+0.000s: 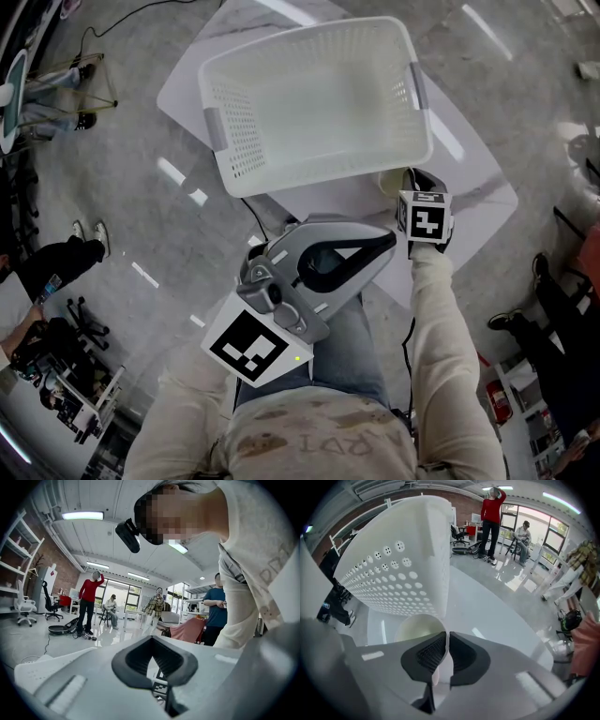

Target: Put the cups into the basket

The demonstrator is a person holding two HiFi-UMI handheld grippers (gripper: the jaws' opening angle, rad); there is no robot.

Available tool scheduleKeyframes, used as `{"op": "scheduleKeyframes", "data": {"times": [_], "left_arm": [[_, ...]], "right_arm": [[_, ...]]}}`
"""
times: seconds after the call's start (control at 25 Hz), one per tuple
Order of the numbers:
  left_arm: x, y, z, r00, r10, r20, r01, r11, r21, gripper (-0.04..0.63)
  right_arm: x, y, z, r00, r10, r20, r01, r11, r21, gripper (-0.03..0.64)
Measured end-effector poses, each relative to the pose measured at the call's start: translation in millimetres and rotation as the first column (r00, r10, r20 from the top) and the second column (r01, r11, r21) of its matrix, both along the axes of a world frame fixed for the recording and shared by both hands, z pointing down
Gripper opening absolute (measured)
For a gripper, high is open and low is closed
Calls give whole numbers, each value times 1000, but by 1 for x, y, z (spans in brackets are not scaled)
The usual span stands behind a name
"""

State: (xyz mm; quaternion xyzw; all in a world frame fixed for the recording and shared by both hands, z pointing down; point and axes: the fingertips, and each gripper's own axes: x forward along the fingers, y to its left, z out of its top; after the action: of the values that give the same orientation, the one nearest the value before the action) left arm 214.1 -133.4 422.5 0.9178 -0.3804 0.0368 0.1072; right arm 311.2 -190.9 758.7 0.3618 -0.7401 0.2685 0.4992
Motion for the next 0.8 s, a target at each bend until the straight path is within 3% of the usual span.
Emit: {"op": "scheduleKeyframes", "data": {"times": [0.36,0.8], "left_arm": [[-7,7,-17,1000,-25,3,25,999,21,0],[-2,26,-96,995,-94,42,88,989,114,0]], "right_arm": [[-1,15,-42,997,23,76,-26,999,35,46],[12,33,-180,977,9,211,-40,989,144,46]]}}
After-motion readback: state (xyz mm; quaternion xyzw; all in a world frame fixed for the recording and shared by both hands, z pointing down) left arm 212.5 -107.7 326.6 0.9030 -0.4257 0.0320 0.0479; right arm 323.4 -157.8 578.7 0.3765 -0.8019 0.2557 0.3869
